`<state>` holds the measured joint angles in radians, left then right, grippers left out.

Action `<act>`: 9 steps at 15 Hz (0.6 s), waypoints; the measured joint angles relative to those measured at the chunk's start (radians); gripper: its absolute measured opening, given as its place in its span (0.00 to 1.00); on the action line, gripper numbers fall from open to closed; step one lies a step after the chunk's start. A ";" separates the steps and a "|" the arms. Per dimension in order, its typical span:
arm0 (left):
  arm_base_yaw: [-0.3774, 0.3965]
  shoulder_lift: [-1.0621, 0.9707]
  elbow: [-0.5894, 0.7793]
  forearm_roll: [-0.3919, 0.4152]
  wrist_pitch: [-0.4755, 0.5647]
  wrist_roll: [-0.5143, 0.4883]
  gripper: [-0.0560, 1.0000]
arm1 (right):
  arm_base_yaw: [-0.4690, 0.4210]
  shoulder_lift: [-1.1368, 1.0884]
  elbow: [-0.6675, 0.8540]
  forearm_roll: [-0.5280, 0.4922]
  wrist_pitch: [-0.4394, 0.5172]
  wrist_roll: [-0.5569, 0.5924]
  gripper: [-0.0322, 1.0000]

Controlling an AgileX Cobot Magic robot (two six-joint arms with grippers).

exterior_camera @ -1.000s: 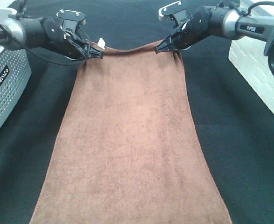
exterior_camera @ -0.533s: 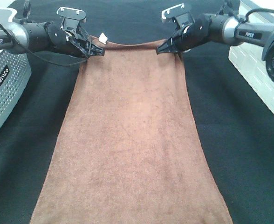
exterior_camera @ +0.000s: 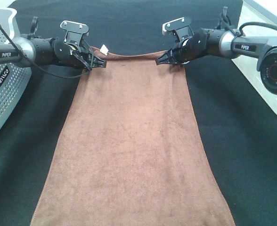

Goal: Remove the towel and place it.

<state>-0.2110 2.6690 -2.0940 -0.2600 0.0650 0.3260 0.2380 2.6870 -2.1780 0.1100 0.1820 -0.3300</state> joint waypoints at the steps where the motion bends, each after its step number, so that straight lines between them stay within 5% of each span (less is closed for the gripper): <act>1: 0.000 0.008 0.000 0.000 -0.020 0.000 0.05 | 0.000 0.010 0.000 0.015 -0.022 0.000 0.05; 5: 0.000 0.026 0.000 0.000 -0.087 0.000 0.09 | -0.003 0.013 0.000 0.033 -0.082 0.000 0.22; 9: 0.000 0.030 0.000 -0.001 -0.171 0.000 0.38 | -0.022 0.013 0.000 0.051 -0.134 0.000 0.49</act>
<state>-0.2110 2.6990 -2.0940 -0.2610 -0.1060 0.3260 0.2160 2.7000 -2.1780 0.1610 0.0480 -0.3300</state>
